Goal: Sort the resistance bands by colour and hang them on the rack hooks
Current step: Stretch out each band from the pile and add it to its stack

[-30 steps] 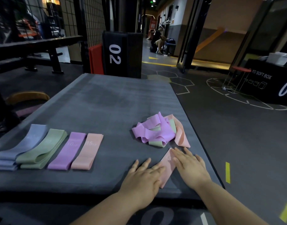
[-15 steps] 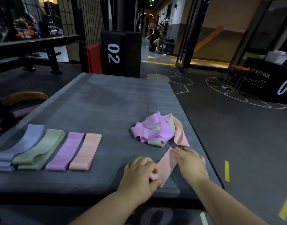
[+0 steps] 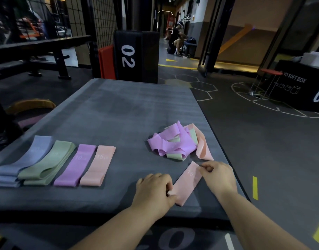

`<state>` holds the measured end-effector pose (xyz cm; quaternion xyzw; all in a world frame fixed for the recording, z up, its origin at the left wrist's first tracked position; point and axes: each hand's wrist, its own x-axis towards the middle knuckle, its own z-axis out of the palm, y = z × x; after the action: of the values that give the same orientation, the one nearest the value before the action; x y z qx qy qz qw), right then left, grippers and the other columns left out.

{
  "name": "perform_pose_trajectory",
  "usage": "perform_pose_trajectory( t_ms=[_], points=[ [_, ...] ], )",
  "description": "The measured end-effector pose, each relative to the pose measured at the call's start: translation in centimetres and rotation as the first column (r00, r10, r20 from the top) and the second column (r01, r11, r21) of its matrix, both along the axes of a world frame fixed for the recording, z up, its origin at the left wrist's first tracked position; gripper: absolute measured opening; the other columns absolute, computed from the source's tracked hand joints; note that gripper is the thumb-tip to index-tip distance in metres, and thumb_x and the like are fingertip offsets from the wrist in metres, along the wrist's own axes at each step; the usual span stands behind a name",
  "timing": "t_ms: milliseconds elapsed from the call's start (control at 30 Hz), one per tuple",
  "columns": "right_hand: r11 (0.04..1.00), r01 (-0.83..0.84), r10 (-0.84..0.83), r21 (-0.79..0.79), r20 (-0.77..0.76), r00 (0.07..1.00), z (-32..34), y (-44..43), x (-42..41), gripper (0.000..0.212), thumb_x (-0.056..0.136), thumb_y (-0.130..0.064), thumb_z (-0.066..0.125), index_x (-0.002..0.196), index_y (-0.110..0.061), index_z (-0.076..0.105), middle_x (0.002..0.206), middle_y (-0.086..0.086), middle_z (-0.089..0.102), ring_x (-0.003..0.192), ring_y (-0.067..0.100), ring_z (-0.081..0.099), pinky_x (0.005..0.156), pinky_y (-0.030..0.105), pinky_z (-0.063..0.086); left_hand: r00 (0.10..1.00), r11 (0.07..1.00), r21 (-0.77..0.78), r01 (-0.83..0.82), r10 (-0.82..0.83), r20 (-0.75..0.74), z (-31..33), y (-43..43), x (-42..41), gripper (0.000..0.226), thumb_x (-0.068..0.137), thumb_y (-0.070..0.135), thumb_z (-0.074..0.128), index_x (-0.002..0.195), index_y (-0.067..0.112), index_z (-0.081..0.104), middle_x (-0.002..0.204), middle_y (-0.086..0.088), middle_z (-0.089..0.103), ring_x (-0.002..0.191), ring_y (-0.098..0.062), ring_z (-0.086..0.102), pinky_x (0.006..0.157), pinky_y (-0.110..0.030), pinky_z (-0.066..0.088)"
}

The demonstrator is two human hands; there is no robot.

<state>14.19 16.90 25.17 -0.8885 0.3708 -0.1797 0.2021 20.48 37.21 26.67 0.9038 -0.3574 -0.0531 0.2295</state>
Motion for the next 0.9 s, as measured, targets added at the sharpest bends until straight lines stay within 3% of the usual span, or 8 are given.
perform_pose_trajectory(
  t_ms=[200,333,467,600,767,900],
  points=[
    [1.000,0.017,-0.017,-0.009,-0.038,0.999,0.5,0.0,0.0,0.025,0.085,-0.044,0.066,0.067,-0.027,0.064,0.074,-0.007,0.065,0.085,0.022,0.059,0.082,0.034,0.048,0.998,0.997,0.048,-0.065,0.066,-0.006,-0.1,0.0,0.2,0.032,0.076,0.056,0.064,0.097,0.032,0.056,0.104,0.012,0.053,0.107,-0.013,0.049,0.092,-0.032,0.037],
    [0.999,0.002,-0.001,0.037,-0.031,1.000,0.7,0.2,0.0,0.020,0.090,-0.040,0.063,0.076,-0.027,0.055,0.082,-0.006,0.061,0.091,0.020,0.055,0.073,0.031,0.044,0.999,0.997,0.054,-0.052,0.052,0.001,-0.2,-0.1,0.3,0.031,0.077,0.056,0.065,0.095,0.030,0.061,0.104,0.010,0.055,0.107,-0.014,0.050,0.093,-0.031,0.038],
    [0.985,-0.006,0.002,0.175,0.020,1.000,1.2,0.6,-0.1,0.015,0.093,-0.037,0.059,0.091,-0.023,0.054,0.083,-0.010,0.056,0.080,0.014,0.053,0.057,0.021,0.036,0.999,0.998,0.059,-0.039,0.038,0.023,-0.3,0.0,0.4,0.029,0.079,0.054,0.064,0.093,0.029,0.063,0.101,0.010,0.056,0.105,-0.014,0.050,0.091,-0.030,0.038],
    [0.960,-0.031,-0.003,0.278,0.120,0.993,1.7,0.7,-0.2,0.017,0.092,-0.036,0.061,0.088,-0.021,0.055,0.081,-0.008,0.062,0.076,0.010,0.055,0.057,0.020,0.037,0.999,0.999,0.001,-0.034,0.034,-0.003,-0.3,0.0,0.3,0.023,0.079,0.049,0.065,0.091,0.029,0.062,0.099,0.011,0.060,0.102,-0.012,0.053,0.086,-0.027,0.038],
    [0.898,-0.040,-0.069,0.438,0.229,0.971,1.7,0.8,0.1,0.015,0.087,-0.030,0.069,0.081,-0.019,0.059,0.060,-0.002,0.068,0.065,0.015,0.065,0.065,0.034,0.051,0.977,0.995,-0.067,-0.068,0.053,-0.207,0.3,0.4,0.3,0.021,0.078,0.042,0.066,0.088,0.029,0.052,0.091,0.010,0.065,0.090,-0.013,0.060,0.074,-0.026,0.043],
    [0.875,-0.070,-0.060,0.479,0.250,0.966,1.6,1.3,0.4,0.016,0.085,-0.025,0.072,0.079,-0.015,0.061,0.057,0.000,0.066,0.057,0.015,0.061,0.063,0.032,0.048,0.929,0.989,-0.098,-0.115,0.072,-0.363,0.5,1.4,0.7,0.030,0.073,0.043,0.072,0.085,0.031,0.047,0.078,0.011,0.061,0.075,-0.012,0.056,0.072,-0.028,0.045]
  ],
)
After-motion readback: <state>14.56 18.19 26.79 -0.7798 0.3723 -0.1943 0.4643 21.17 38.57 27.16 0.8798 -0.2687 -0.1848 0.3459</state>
